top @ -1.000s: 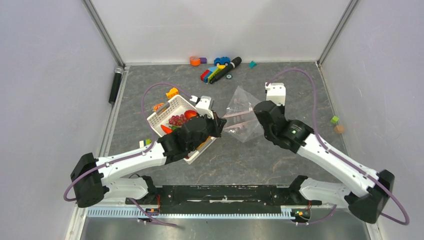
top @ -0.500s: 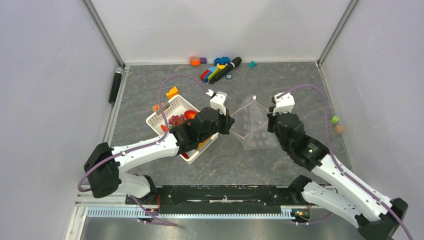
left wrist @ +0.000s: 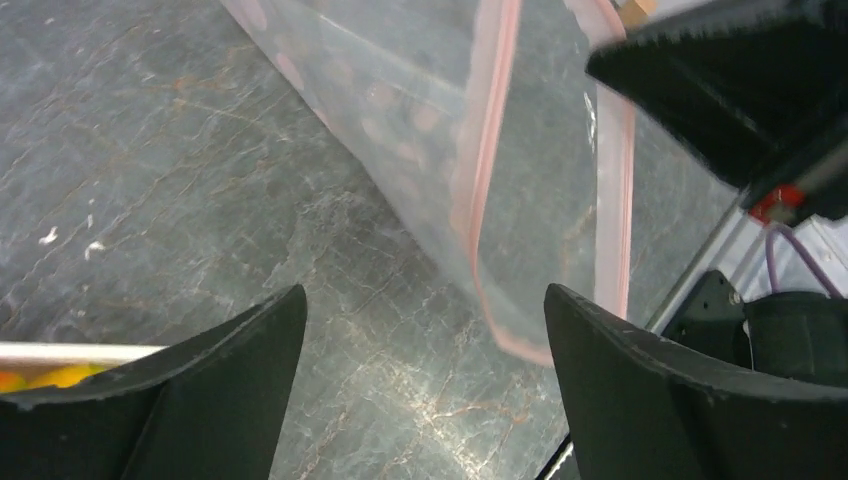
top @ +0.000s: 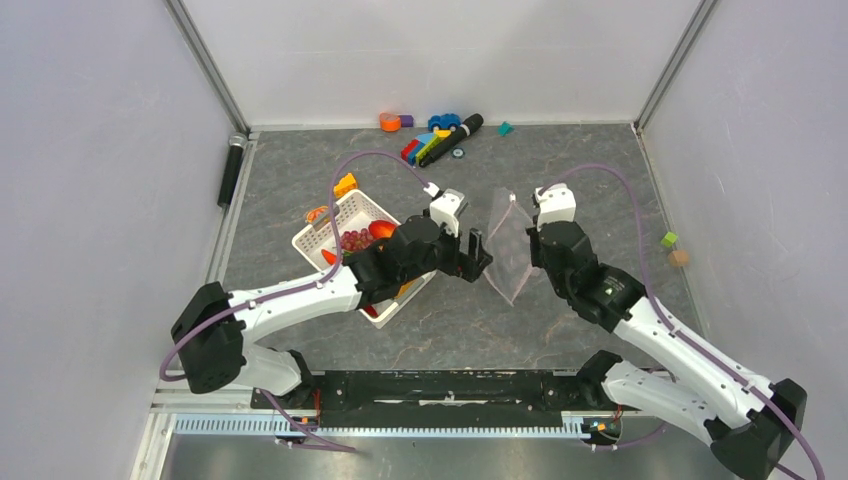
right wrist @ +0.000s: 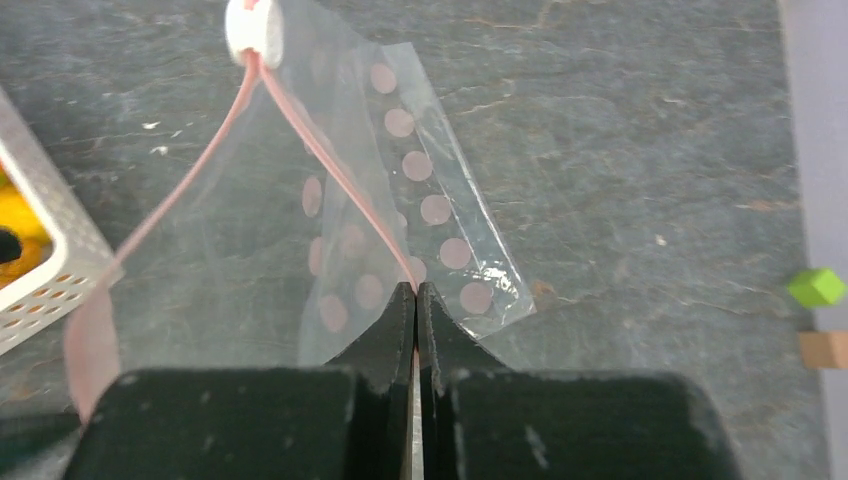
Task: Place the food in the zip-top bag and seal the zipper
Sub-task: Open the zipper of the food storage bag.
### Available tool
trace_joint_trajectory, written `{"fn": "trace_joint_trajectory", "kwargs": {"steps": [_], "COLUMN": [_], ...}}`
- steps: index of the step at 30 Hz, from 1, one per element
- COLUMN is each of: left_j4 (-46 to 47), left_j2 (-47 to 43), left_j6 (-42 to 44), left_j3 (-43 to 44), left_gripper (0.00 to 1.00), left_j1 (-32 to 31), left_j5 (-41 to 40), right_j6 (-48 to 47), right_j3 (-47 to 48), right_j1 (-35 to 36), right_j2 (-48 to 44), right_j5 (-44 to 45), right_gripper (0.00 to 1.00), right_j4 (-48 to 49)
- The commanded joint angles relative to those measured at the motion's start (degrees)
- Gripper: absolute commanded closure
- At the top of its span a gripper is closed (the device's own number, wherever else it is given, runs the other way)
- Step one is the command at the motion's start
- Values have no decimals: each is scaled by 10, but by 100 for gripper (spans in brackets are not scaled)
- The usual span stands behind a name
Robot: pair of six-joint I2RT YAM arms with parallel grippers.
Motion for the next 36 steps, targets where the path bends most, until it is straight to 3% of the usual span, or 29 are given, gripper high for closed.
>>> {"fn": "trace_joint_trajectory", "kwargs": {"steps": [1, 6, 12, 16, 19, 21, 27, 36], "left_j4": [31, 21, -50, -86, -166, -224, -309, -246], "left_j2": [17, 36, -33, -108, -143, -155, -166, -133], "left_j6": [45, 52, 77, 73, 27, -16, -89, -80], "left_j3": [35, 62, 50, 13, -3, -10, -48, -93], "left_gripper": [0, 0, 0, 0, 0, 0, 0, 1], "left_j1": [1, 1, 1, 2, 8, 23, 101, 203], "left_j5": [100, 153, 84, -43, -178, -212, -215, -134], "right_j6": [24, 48, 66, 67, 54, 45, 35, 25], "right_j3": [90, 126, 113, 95, 74, 57, 39, 23], "right_j1": [-2, -1, -1, -2, -2, -1, -2, -2], "right_j2": [40, 88, 118, 114, 96, 82, 50, 39], "right_j5": [100, 137, 116, 113, 84, 61, 61, 52], "right_gripper": [100, 100, 100, 100, 100, 100, 100, 99], "right_j4": [-121, -173, -159, -134, -92, -64, -42, -23]}}
